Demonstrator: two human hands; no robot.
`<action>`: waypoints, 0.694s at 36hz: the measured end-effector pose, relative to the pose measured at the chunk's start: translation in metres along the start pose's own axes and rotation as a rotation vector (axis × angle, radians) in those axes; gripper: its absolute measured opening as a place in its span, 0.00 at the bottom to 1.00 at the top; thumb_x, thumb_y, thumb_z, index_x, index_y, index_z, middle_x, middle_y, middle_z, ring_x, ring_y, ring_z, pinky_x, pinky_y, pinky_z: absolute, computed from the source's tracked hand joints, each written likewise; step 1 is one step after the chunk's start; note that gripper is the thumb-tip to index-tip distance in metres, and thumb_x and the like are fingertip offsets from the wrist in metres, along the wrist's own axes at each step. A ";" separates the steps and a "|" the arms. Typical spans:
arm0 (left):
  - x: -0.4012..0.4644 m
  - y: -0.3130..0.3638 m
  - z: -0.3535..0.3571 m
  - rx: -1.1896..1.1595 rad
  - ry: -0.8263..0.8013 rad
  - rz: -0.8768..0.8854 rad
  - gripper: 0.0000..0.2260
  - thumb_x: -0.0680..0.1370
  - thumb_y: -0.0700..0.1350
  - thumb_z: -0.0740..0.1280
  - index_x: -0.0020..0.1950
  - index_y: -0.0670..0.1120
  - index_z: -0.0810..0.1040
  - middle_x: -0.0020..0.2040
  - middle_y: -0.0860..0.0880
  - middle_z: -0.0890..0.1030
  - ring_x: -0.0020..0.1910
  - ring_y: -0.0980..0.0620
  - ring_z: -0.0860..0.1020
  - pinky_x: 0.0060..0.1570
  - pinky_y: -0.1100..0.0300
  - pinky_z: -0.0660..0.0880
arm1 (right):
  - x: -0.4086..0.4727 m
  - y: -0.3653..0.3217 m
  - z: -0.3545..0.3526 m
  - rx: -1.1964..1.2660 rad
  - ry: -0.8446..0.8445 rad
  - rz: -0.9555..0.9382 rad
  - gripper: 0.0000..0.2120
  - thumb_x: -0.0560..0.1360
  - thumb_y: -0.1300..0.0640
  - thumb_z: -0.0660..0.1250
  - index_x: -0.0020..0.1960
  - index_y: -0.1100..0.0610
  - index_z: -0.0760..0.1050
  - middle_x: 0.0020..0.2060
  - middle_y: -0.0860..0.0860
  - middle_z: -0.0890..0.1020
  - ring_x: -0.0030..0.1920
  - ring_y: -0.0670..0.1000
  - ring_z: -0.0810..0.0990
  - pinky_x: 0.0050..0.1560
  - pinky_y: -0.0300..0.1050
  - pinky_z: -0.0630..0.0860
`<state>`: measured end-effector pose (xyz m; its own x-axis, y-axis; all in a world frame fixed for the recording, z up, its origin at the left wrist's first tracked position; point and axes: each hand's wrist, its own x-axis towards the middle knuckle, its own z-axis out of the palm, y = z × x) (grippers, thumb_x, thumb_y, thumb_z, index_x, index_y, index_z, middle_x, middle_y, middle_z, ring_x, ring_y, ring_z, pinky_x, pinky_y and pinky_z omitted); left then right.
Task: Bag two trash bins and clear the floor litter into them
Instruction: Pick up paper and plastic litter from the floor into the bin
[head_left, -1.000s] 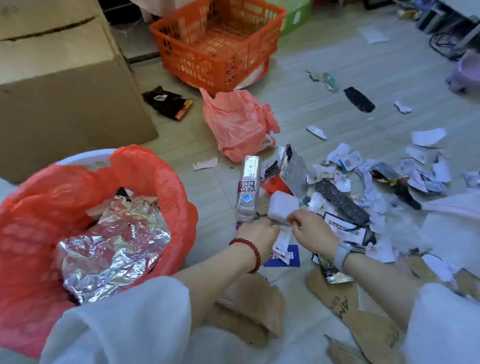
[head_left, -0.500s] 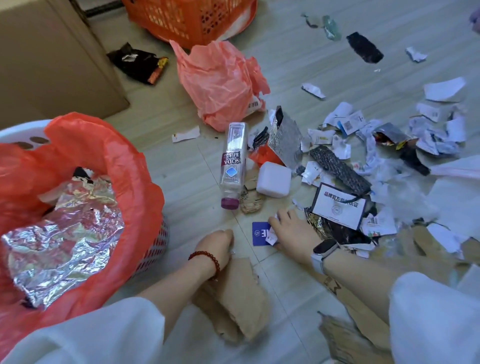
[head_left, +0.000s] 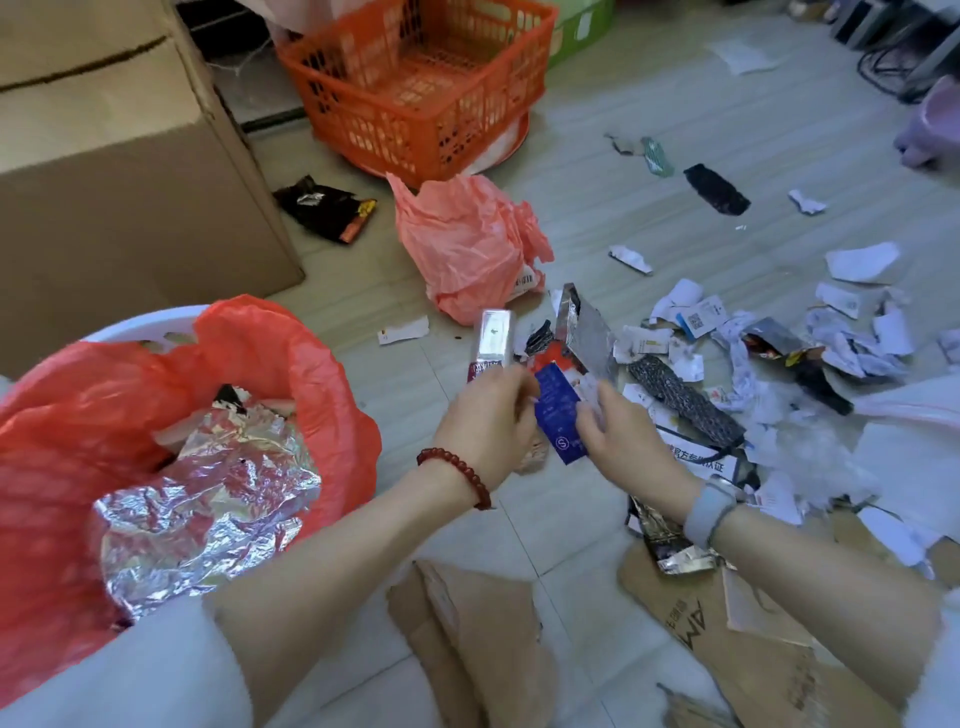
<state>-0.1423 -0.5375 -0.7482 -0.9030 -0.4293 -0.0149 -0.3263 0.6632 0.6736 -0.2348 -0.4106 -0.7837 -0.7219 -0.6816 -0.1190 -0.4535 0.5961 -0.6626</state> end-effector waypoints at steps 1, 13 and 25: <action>0.006 0.007 -0.018 -0.030 0.064 -0.001 0.06 0.75 0.39 0.62 0.49 0.44 0.76 0.42 0.50 0.75 0.41 0.51 0.74 0.42 0.60 0.71 | 0.006 -0.014 -0.008 0.094 0.055 0.000 0.12 0.79 0.61 0.56 0.37 0.53 0.62 0.28 0.53 0.68 0.28 0.53 0.65 0.29 0.43 0.59; -0.014 -0.045 -0.214 0.290 0.304 -0.318 0.05 0.74 0.40 0.64 0.46 0.45 0.80 0.41 0.48 0.77 0.43 0.49 0.74 0.47 0.61 0.70 | 0.033 -0.181 0.012 0.495 0.111 -0.294 0.11 0.75 0.61 0.60 0.34 0.62 0.66 0.27 0.54 0.68 0.30 0.59 0.69 0.33 0.53 0.70; -0.039 -0.075 -0.221 0.475 0.069 -0.461 0.10 0.77 0.47 0.61 0.55 0.50 0.79 0.54 0.47 0.81 0.54 0.46 0.77 0.54 0.54 0.74 | 0.036 -0.180 0.021 0.327 -0.072 -0.256 0.15 0.78 0.55 0.58 0.43 0.64 0.77 0.37 0.56 0.81 0.37 0.54 0.77 0.45 0.54 0.76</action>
<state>-0.0207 -0.7064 -0.6346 -0.6267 -0.7615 -0.1654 -0.7768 0.5937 0.2102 -0.1681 -0.5514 -0.6844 -0.5641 -0.8249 0.0364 -0.4151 0.2452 -0.8761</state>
